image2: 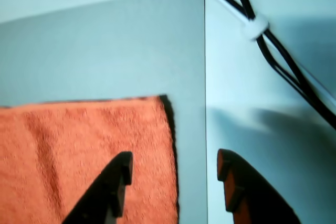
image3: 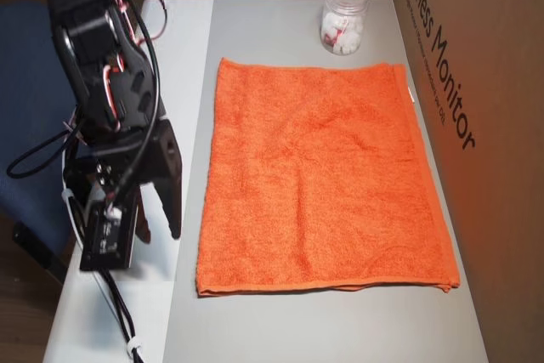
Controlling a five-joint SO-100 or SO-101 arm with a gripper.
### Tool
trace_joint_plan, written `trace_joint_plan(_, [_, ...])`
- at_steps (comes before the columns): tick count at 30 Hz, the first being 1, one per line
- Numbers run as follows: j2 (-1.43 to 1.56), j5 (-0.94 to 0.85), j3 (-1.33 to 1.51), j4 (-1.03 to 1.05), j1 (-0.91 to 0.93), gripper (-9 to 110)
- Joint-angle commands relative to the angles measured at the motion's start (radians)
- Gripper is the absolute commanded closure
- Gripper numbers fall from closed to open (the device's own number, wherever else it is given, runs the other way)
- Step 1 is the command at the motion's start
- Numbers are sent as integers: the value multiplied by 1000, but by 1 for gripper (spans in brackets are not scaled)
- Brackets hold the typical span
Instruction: Fold the blanket.
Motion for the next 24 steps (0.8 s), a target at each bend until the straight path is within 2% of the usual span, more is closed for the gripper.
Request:
trace_joint_plan(1, [-57,-37,-6,-80,6,85])
trace_joint_plan(5, [-137,-103,-12,-100,8,85])
trace_joint_plan(13, [-264,-114,-5,-202,-28,85])
trace_joint_plan(24, [-356,-307,48,-278,-98,85])
